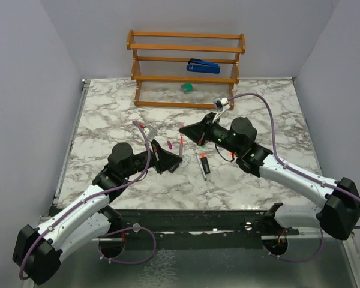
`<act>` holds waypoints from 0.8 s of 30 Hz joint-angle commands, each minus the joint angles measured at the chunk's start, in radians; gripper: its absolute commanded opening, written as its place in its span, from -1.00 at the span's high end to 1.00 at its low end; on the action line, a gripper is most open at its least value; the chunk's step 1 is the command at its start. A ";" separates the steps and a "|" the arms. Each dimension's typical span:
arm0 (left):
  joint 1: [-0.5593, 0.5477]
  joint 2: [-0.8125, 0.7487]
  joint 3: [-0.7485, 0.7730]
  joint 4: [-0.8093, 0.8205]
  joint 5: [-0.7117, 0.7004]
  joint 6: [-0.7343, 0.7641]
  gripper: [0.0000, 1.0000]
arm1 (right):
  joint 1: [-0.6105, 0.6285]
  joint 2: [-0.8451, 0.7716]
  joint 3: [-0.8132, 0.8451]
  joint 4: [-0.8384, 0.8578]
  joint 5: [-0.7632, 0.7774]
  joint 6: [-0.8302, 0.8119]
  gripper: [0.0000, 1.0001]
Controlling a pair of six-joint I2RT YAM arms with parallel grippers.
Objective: Insert the pens into the pen caps
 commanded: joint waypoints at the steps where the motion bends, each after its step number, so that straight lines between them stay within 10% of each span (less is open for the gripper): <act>1: -0.006 -0.001 0.018 0.020 0.021 0.007 1.00 | 0.007 -0.001 0.019 0.036 0.000 0.009 0.99; 24: -0.006 -0.006 0.015 0.019 0.018 0.006 1.00 | 0.007 -0.023 0.023 0.058 -0.065 0.043 0.99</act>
